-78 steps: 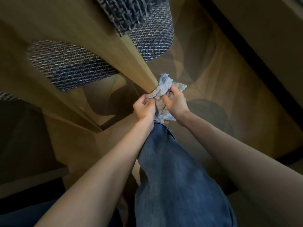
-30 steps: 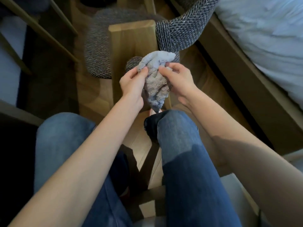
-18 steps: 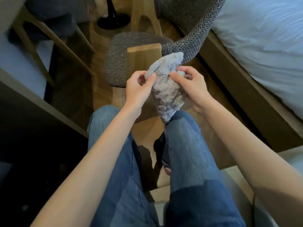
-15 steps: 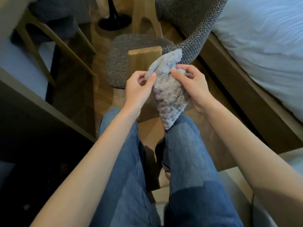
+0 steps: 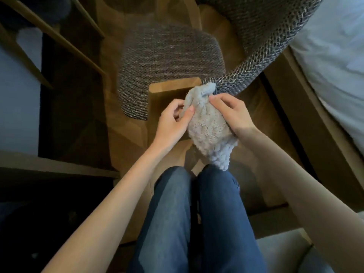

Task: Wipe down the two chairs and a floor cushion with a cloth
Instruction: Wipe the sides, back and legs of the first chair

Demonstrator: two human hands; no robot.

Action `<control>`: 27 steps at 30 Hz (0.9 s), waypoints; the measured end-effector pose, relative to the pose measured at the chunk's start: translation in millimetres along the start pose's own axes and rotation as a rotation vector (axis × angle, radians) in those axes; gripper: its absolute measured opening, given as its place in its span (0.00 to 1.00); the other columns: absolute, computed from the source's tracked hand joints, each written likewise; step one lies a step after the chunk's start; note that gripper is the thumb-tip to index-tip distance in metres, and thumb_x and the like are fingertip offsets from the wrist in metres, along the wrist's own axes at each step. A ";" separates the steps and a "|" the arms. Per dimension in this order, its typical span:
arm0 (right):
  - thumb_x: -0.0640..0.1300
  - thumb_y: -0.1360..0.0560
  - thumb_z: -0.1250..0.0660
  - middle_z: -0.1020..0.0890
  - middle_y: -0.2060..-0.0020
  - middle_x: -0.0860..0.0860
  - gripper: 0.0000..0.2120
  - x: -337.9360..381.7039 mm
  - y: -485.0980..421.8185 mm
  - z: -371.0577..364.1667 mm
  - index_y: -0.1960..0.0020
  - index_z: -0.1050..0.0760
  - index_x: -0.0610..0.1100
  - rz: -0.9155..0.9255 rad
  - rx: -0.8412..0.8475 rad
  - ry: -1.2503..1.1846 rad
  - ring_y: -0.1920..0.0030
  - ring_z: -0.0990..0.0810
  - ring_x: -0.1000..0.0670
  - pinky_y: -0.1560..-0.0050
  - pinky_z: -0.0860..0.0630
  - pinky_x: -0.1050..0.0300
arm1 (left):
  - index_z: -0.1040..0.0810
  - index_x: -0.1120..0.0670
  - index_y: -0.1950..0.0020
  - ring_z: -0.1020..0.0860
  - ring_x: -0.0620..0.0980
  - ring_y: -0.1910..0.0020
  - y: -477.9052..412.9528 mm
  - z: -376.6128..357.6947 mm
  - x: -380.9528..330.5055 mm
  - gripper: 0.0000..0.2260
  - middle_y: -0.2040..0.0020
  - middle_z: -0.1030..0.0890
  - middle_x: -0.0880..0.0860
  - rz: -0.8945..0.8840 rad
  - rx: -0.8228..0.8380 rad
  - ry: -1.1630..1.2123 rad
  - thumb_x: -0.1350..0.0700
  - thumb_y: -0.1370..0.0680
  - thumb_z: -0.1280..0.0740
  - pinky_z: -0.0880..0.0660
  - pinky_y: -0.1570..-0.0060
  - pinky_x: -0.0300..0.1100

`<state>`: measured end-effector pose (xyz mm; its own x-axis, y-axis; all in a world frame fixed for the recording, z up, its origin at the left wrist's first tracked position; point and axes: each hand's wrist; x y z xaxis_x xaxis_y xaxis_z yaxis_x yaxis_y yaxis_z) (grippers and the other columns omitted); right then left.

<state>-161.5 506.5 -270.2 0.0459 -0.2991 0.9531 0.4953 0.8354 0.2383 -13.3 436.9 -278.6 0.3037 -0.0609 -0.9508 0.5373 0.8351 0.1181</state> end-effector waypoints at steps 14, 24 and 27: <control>0.51 0.24 0.32 0.17 0.55 0.55 0.04 198.2 36.2 75.4 0.55 0.19 0.53 -0.279 -0.123 0.044 0.49 0.19 0.52 0.43 0.23 0.49 | 0.25 0.57 0.50 0.27 0.48 0.63 -18.2 38.9 -211.4 0.06 0.64 0.26 0.52 0.211 0.288 -0.058 0.55 0.20 0.36 0.33 0.63 0.41; 0.53 0.26 0.31 0.19 0.60 0.61 0.05 257.1 -21.5 177.8 0.60 0.21 0.61 -0.183 -0.339 0.069 0.56 0.22 0.62 0.57 0.28 0.65 | 0.24 0.56 0.49 0.29 0.40 0.65 -114.6 -26.9 -299.2 0.06 0.64 0.27 0.47 0.051 0.387 -0.074 0.54 0.20 0.36 0.35 0.66 0.33; 0.54 0.27 0.31 0.18 0.60 0.60 0.03 249.0 -51.1 216.5 0.59 0.20 0.60 -0.176 -0.332 0.066 0.57 0.21 0.61 0.56 0.27 0.64 | 0.23 0.57 0.45 0.28 0.34 0.67 -138.5 -57.7 -309.3 0.09 0.63 0.24 0.46 0.054 0.360 -0.063 0.53 0.20 0.36 0.33 0.65 0.29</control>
<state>-363.2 489.2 -4.7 -0.0142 -0.4631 0.8862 0.7544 0.5767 0.3135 -227.1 371.6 -17.4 0.3813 -0.0652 -0.9222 0.7580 0.5931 0.2715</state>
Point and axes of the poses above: each hand's wrist, its own y-axis away from the middle knuckle, its own z-axis out of the back of the hand, x = y × z
